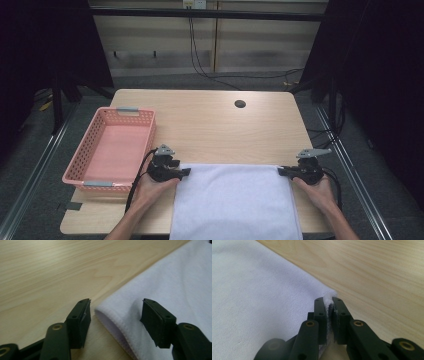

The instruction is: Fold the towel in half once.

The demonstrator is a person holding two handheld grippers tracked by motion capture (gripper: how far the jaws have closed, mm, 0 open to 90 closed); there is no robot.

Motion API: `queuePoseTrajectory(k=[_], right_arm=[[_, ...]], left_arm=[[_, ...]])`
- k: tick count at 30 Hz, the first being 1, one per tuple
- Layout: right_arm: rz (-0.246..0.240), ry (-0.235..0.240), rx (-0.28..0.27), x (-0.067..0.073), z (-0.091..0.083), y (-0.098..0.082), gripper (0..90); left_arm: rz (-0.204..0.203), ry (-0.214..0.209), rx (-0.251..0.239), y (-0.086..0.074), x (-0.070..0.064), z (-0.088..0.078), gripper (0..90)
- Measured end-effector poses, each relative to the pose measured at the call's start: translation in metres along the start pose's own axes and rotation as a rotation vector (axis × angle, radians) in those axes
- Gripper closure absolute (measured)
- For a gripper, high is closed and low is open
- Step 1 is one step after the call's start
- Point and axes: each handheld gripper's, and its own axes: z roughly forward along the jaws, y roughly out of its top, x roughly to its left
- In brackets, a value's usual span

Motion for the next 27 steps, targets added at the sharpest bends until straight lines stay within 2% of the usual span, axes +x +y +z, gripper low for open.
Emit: queuePoseTrajectory(k=[1,2,3,4,5,7,8,9,10,11,12,13,14,16,18,19,20,21,22,24,25,27], right_arm=[[0.002,0.003,-0.003,0.000,0.000,0.000,83.5],[0.002,0.003,-0.003,0.000,0.000,0.000,83.5],[0.008,0.010,-0.003,-0.001,0.000,0.000,83.5],[0.016,0.019,-0.003,-0.001,0.001,0.000,83.6],[0.025,0.027,-0.001,-0.002,0.001,0.000,83.8],[0.032,0.041,-0.014,-0.003,0.000,0.000,84.3],[0.034,0.048,-0.020,-0.004,0.000,0.000,84.4],[0.051,0.059,-0.022,-0.004,-0.001,0.001,84.7],[0.051,0.059,-0.022,-0.004,-0.001,0.001,84.7],[0.062,0.074,-0.049,-0.007,-0.006,0.003,85.1],[0.062,0.074,-0.049,-0.007,-0.006,0.003,85.1],[0.087,0.095,-0.092,-0.008,-0.013,0.006,85.3],[0.087,0.095,-0.092,-0.008,-0.013,0.006,85.3],[0.083,0.106,-0.145,-0.009,-0.022,0.014,85.4],[0.079,0.110,-0.181,-0.008,-0.030,0.021,85.5],[0.069,0.114,-0.215,-0.007,-0.036,0.030,85.4],[0.064,0.114,-0.230,-0.007,-0.040,0.035,85.4],[0.064,0.114,-0.230,-0.007,-0.040,0.035,85.4],[0.044,0.118,-0.261,-0.005,-0.048,0.047,85.5],[0.036,0.118,-0.271,-0.004,-0.052,0.053,85.4],[0.021,0.110,-0.287,-0.005,-0.058,0.064,85.4],[0.015,0.099,-0.302,-0.008,-0.063,0.072,85.5]], left_arm=[[0.018,-0.001,0.001,0.000,0.000,0.001,45.3],[0.018,-0.001,0.001,0.000,0.000,0.001,49.5],[0.005,-0.014,-0.013,0.000,0.002,0.003,49.5],[-0.006,-0.045,-0.020,0.001,0.004,0.004,58.4],[-0.001,-0.065,-0.012,0.001,0.004,0.005,66.3],[0.017,-0.085,0.022,0.004,0.000,0.006,80.3],[0.017,-0.085,0.022,0.004,0.000,0.006,81.9],[0.001,-0.097,-0.005,0.006,0.000,0.004,83.2],[0.001,-0.097,-0.005,0.006,0.000,0.004,83.5],[0.002,-0.110,-0.036,0.010,-0.002,-0.003,83.8],[0.002,-0.110,-0.036,0.010,-0.002,-0.003,84.0],[0.001,-0.118,-0.081,0.015,-0.003,-0.013,84.1],[0.001,-0.118,-0.081,0.015,-0.003,-0.013,84.2],[-0.017,-0.118,-0.127,0.023,-0.001,-0.025,84.3],[-0.019,-0.110,-0.160,0.029,-0.001,-0.032,84.3],[-0.027,-0.110,-0.176,0.037,-0.002,-0.039,84.3],[-0.030,-0.118,-0.202,0.041,-0.005,-0.045,84.3],[-0.030,-0.118,-0.202,0.041,-0.005,-0.045,84.3],[-0.008,-0.110,-0.222,0.051,-0.010,-0.053,84.3],[-0.011,-0.109,-0.230,0.055,-0.011,-0.055,84.3],[0.004,-0.103,-0.237,0.064,-0.012,-0.059,84.3],[0.012,-0.109,-0.259,0.074,-0.010,-0.066,84.3]])
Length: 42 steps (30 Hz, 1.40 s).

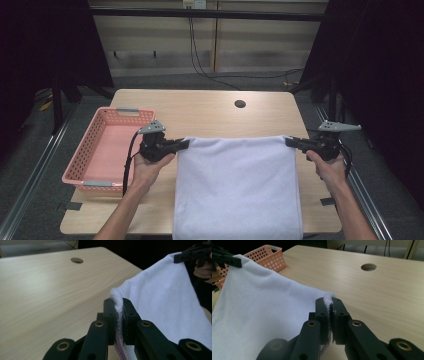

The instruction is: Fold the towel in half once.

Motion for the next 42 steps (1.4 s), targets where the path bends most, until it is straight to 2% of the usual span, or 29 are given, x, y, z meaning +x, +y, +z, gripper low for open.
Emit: queuePoseTrajectory(k=[3,5,7,8,9,11,13,14,16,17,18,20,22,25,26,27,28,29,30,31,32,34,35,36,37,38,39,40,42], right_arm=[[0.004,-0.009,-0.013,-0.003,-0.002,0.007,85.4],[0.008,-0.018,-0.023,-0.007,-0.003,0.012,85.4],[0.008,-0.026,-0.039,-0.013,-0.001,0.022,85.4],[0.011,-0.027,-0.041,-0.014,0.000,0.025,85.4],[0.009,-0.031,-0.046,-0.015,0.002,0.028,85.4],[0.004,-0.042,-0.044,-0.018,0.007,0.035,85.5],[0.004,-0.049,-0.048,-0.022,0.012,0.041,85.5],[0.007,-0.054,-0.047,-0.024,0.015,0.043,85.5],[0.012,-0.061,-0.050,-0.029,0.020,0.048,85.5],[0.012,-0.061,-0.050,-0.029,0.020,0.048,85.5],[0.021,-0.075,-0.044,-0.033,0.025,0.053,85.5],[0.017,-0.072,-0.051,-0.034,0.026,0.055,85.5],[0.015,-0.056,-0.083,-0.032,0.023,0.059,85.5],[0.001,-0.052,-0.079,-0.028,0.018,0.057,85.5],[-0.016,-0.037,-0.078,-0.023,0.011,0.052,85.5],[-0.016,-0.037,-0.078,-0.023,0.011,0.052,85.5],[-0.016,-0.025,-0.079,-0.019,0.006,0.048,85.5],[-0.025,-0.017,-0.082,-0.015,0.002,0.043,85.4],[-0.037,-0.012,-0.076,-0.009,-0.004,0.038,85.4],[-0.043,-0.004,-0.078,-0.005,-0.009,0.033,85.5],[-0.055,0.008,-0.070,0.003,-0.016,0.024,85.4],[-0.060,0.024,-0.062,0.010,-0.023,0.013,85.4],[-0.060,0.024,-0.062,0.010,-0.023,0.013,85.4],[-0.068,0.026,-0.039,0.017,-0.028,0.001,85.2],[-0.068,0.026,-0.039,0.017,-0.028,0.001,85.2],[-0.074,0.030,-0.024,0.022,-0.032,-0.007,85.1],[-0.075,0.041,-0.025,0.025,-0.035,-0.012,85.0],[-0.076,0.046,-0.020,0.028,-0.037,-0.017,84.9],[-0.077,0.050,-0.012,0.034,-0.040,-0.026,84.6]], left_arm=[[-0.003,0.016,-0.013,0.008,0.003,-0.004,84.3],[0.012,0.037,-0.013,0.015,0.006,-0.006,84.3],[-0.006,0.039,-0.030,0.023,0.013,-0.007,84.3],[0.004,0.056,-0.034,0.030,0.017,-0.006,84.3],[0.004,0.056,-0.034,0.030,0.017,-0.006,84.3],[0.034,0.089,-0.021,0.042,0.024,0.000,84.3],[0.027,0.089,-0.033,0.045,0.027,0.002,84.3],[0.014,0.093,-0.058,0.051,0.034,0.005,84.3],[0.008,0.093,-0.067,0.054,0.039,0.008,84.2],[0.008,0.093,-0.067,0.054,0.039,0.008,84.3],[0.018,0.114,-0.064,0.055,0.040,0.011,84.2],[0.022,0.109,-0.061,0.054,0.039,0.011,84.2],[0.034,0.093,-0.063,0.052,0.033,0.008,84.1],[0.056,0.088,-0.053,0.049,0.027,0.001,84.2],[0.065,0.082,-0.057,0.046,0.021,-0.006,84.0],[0.065,0.082,-0.057,0.046,0.021,-0.006,84.0],[0.061,0.073,-0.058,0.044,0.017,-0.010,84.0],[0.075,0.056,-0.063,0.039,0.010,-0.015,83.9],[0.090,0.063,-0.052,0.035,0.004,-0.018,83.9],[0.081,0.054,-0.045,0.032,0.000,-0.020,83.8],[0.081,0.027,-0.060,0.024,-0.012,-0.025,83.6],[0.081,0.012,-0.060,0.014,-0.022,-0.028,83.6],[0.081,0.012,-0.060,0.014,-0.022,-0.028,83.6],[0.083,0.027,-0.024,0.003,-0.029,-0.029,83.5],[0.083,0.027,-0.024,0.003,-0.029,-0.029,83.5],[0.087,0.013,-0.014,-0.009,-0.038,-0.032,83.5],[0.087,0.013,-0.014,-0.009,-0.038,-0.032,83.5],[0.074,0.019,0.012,-0.021,-0.044,-0.034,83.5],[0.104,0.037,0.029,-0.033,-0.048,-0.036,83.2]])
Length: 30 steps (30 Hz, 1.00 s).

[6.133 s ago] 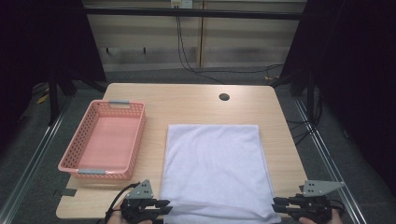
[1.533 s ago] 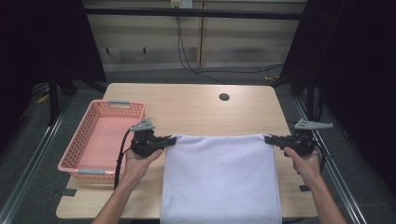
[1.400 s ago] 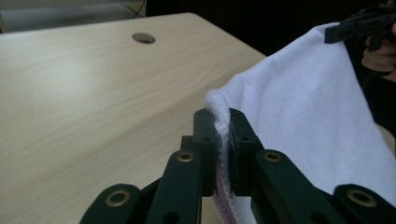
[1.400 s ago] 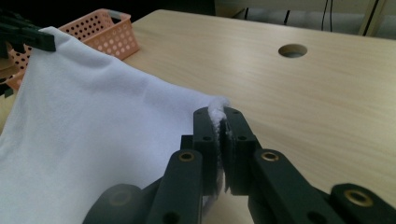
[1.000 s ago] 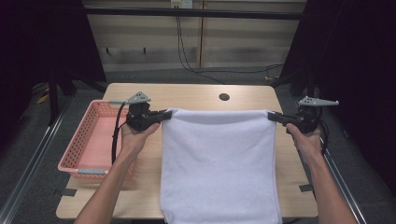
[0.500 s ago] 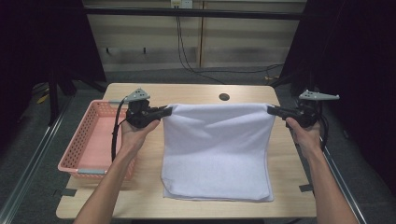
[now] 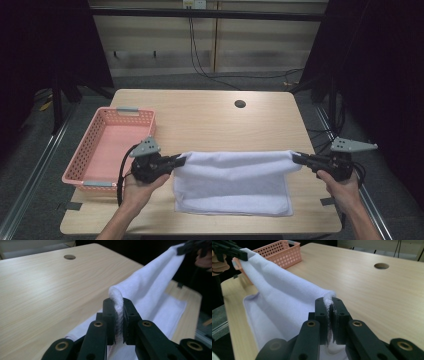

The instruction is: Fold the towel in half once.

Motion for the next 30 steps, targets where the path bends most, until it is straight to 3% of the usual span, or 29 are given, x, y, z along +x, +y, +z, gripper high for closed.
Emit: queuePoseTrajectory(k=[3,4,5,7,14,17,21,22,25,26,29,30], right_arm=[[-0.009,0.008,0.011,0.007,-0.002,-0.010,84.1],[-0.008,0.028,0.033,0.014,-0.004,-0.021,83.4],[-0.009,0.034,0.047,0.017,-0.004,-0.027,83.1],[-0.009,0.051,0.075,0.024,-0.003,-0.040,82.0],[-0.017,0.076,0.148,0.038,-0.010,-0.068,77.4],[-0.010,0.101,0.191,0.044,-0.018,-0.081,70.7],[0.001,0.116,0.185,0.047,-0.026,-0.086,64.7],[0.004,0.114,0.171,0.050,-0.030,-0.087,60.0],[0.010,0.113,0.159,0.052,-0.031,-0.086,60.4],[0.012,0.104,0.168,0.053,-0.027,-0.083,60.2],[0.022,0.094,0.178,0.055,-0.014,-0.077,59.9],[0.019,0.100,0.174,0.057,-0.008,-0.075,59.9]], left_arm=[[-0.014,-0.017,0.008,-0.014,-0.002,-0.001,82.5],[-0.006,-0.011,0.045,-0.030,-0.005,-0.001,81.8],[-0.006,-0.011,0.045,-0.030,-0.005,-0.001,81.6],[-0.019,-0.035,0.072,-0.051,-0.009,0.000,81.5],[-0.019,-0.104,0.132,-0.073,-0.020,-0.008,80.6],[-0.013,-0.127,0.148,-0.083,-0.026,-0.015,78.3],[-0.023,-0.157,0.160,-0.086,-0.028,-0.022,72.0],[-0.021,-0.170,0.146,-0.086,-0.029,-0.029,70.6],[-0.036,-0.162,0.115,-0.084,-0.026,-0.034,65.6],[-0.061,-0.149,0.095,-0.081,-0.022,-0.032,65.3],[-0.054,-0.119,0.094,-0.077,-0.018,-0.022,67.4],[-0.048,-0.122,0.136,-0.073,-0.012,-0.005,68.6]])
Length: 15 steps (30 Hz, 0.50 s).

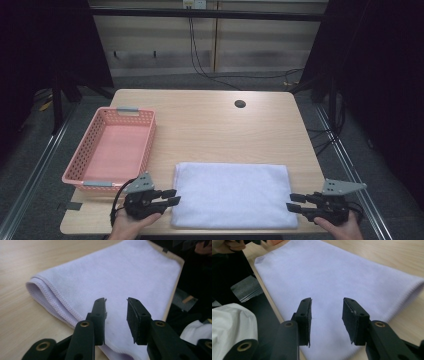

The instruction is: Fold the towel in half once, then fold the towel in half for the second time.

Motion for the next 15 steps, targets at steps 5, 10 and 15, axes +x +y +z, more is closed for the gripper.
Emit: queuePoseTrajectory(k=[5,10,15], right_arm=[[-0.008,-0.038,0.007,0.006,0.028,0.013,57.7],[0.021,-0.071,0.035,0.007,0.048,0.011,57.0],[0.040,-0.079,0.075,0.011,0.067,0.014,54.1]], left_arm=[[-0.020,0.022,0.066,0.009,0.013,0.031,68.3],[-0.041,0.077,0.096,0.013,0.026,0.047,68.2],[-0.035,0.083,0.134,0.012,0.031,0.061,70.9]])
